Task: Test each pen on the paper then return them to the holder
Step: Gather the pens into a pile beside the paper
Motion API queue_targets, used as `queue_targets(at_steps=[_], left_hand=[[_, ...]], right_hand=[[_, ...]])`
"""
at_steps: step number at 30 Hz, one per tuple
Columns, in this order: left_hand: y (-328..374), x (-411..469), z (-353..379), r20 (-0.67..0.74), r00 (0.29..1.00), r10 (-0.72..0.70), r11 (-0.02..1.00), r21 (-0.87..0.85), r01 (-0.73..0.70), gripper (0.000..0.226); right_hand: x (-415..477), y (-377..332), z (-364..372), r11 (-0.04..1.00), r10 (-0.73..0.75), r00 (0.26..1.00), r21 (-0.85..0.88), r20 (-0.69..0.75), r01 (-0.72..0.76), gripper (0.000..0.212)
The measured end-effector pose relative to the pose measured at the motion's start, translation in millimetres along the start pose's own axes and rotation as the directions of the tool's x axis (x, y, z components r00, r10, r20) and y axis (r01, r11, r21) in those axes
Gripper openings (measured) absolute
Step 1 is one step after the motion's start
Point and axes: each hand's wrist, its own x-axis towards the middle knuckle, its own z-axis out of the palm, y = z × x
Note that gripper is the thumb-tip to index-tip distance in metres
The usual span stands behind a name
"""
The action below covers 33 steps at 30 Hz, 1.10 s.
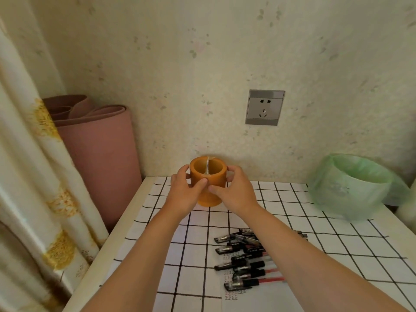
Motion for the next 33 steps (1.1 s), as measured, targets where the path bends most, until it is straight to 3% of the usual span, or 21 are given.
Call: queue_targets(at_steps=[5,9,13,18,20,24,26,30,33], left_hand=[[-4,2,0,-0.016,1.000,0.002,0.994,-0.109,-0.004,0.061],[-1,3,-3,0.003,1.000,0.010,0.993,-0.117,-0.009,0.059],[-2,-1,-6,-0.031,0.999,-0.015,0.998,-0.058,0.014,0.065],[6,-23,-8,-0.072,0.996,0.057,0.993,0.109,-0.049,0.048],[14,-39,-7,-0.015,0.991,0.131,0.967,0.223,-0.125,0.040],[28,-73,3,0.229,0.950,0.213,0.886,0.365,-0.286,0.039],[32,-87,12,0.335,0.924,0.185,0.864,0.393,-0.315,0.051],[32,-103,33,0.571,0.819,0.050,0.788,0.482,-0.383,0.092],[29,-112,46,0.632,0.774,0.024,0.742,0.508,-0.438,0.112]], right_hand=[[9,0,8,1.000,-0.004,1.000,0.031,-0.008,0.004,0.049],[12,0,7,0.999,0.015,0.997,0.034,0.070,-0.018,0.056],[5,-3,-6,1.000,0.027,0.988,-0.017,0.150,-0.025,0.063],[-11,-7,-35,0.980,0.012,0.974,-0.197,0.227,0.034,0.037],[-21,-12,-52,0.958,-0.010,0.956,-0.270,0.294,0.093,0.030],[-46,-16,-85,0.923,0.035,0.931,-0.369,0.364,0.109,0.030],[-63,-8,-101,0.897,0.085,0.922,-0.432,0.377,0.094,0.045],[-99,13,-121,0.788,0.178,0.841,-0.586,0.511,0.190,0.101],[-108,23,-126,0.693,0.234,0.800,-0.672,0.552,0.261,0.116]])
